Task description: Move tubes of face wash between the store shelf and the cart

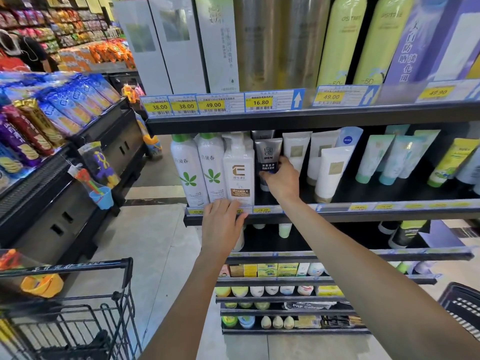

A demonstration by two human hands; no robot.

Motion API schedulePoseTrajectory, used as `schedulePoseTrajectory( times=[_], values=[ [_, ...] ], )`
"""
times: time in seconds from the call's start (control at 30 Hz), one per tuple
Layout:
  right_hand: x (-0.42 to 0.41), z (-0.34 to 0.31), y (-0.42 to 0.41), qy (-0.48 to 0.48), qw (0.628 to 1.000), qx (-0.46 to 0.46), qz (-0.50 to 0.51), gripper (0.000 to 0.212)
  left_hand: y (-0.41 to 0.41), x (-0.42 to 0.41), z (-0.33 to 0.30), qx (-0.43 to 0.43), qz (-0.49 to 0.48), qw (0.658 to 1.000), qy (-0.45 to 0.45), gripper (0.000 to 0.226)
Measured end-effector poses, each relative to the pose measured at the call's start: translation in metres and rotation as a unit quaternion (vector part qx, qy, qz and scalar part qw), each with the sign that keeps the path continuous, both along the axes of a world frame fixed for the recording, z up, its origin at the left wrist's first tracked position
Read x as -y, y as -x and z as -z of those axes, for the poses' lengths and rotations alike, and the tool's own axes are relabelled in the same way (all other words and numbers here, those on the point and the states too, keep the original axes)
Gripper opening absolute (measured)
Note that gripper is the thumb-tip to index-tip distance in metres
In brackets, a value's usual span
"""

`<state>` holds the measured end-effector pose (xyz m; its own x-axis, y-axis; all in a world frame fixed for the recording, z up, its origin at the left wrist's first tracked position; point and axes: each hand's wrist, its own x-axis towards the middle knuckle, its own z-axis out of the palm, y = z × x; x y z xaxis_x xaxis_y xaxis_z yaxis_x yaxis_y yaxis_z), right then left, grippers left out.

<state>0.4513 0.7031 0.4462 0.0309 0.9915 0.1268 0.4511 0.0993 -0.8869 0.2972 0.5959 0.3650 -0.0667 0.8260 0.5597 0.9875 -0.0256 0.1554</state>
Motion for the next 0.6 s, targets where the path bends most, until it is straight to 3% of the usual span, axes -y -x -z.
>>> schedulePoseTrajectory(
  times=[0.37, 0.47, 0.6],
  values=[
    [0.032, 0.0, -0.021, 0.007, 0.998, 0.058, -0.012, 0.039, -0.005, 0.01, -0.004, 0.043, 0.014, 0.999, 0.002, 0.02],
    [0.063, 0.015, -0.036, -0.046, 0.996, 0.062, -0.039, 0.048, -0.006, 0.026, -0.003, 0.068, 0.028, 0.997, -0.019, 0.027],
    [0.11, 0.051, -0.045, -0.18, 0.961, 0.156, -0.141, 0.037, -0.003, 0.073, 0.016, 0.077, -0.022, 0.996, -0.038, 0.04]
  ],
)
